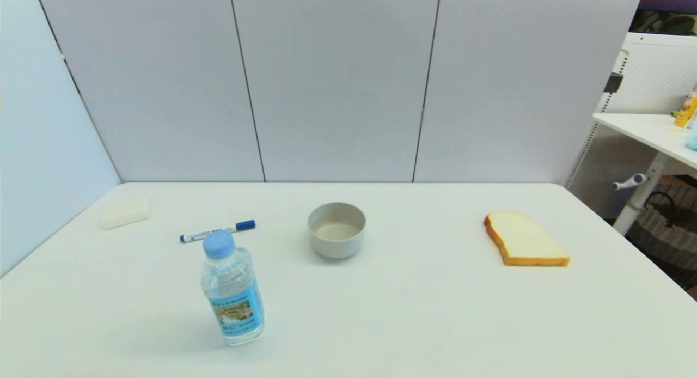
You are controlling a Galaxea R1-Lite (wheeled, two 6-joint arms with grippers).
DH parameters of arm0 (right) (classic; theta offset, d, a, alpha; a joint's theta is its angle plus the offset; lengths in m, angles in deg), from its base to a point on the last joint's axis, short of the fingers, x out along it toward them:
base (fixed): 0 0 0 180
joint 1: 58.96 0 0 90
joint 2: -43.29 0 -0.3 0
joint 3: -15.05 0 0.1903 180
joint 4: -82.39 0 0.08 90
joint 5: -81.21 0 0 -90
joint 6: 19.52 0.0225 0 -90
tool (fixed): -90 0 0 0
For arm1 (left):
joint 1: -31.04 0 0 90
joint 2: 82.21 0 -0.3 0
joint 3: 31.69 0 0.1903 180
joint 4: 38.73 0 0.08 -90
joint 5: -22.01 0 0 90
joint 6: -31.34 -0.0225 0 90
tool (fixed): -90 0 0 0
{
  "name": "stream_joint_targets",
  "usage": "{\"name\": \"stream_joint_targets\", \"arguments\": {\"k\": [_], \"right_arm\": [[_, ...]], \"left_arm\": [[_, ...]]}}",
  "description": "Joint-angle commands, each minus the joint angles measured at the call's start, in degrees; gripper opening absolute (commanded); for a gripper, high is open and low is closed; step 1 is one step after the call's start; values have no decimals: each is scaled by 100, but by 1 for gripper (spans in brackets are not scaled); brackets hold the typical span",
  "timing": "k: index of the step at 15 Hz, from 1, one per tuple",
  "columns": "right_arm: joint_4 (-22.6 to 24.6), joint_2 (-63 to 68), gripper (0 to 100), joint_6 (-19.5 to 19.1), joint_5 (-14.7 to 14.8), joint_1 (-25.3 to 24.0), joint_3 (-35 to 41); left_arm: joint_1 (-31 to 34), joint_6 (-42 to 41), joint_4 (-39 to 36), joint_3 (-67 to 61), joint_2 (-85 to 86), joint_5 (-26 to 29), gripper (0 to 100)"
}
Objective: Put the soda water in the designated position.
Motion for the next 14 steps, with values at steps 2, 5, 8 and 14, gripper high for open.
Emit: {"name": "stream_joint_targets", "arguments": {"k": [2, 5, 8, 14], "right_arm": [[1, 7, 100, 0, -1, 1, 9], [1, 7, 100, 0, -1, 1, 9], [1, 7, 100, 0, -1, -8, 9], [1, 7, 100, 0, -1, 1, 9]], "left_arm": [[-8, -29, -309, 773, -1228, 154, 100], [-518, 6, -292, 2021, -2194, 506, 100], [-1537, 305, -318, 2812, -3275, 488, 100], [-1845, 569, -1997, 2435, -4840, 1587, 100]]}}
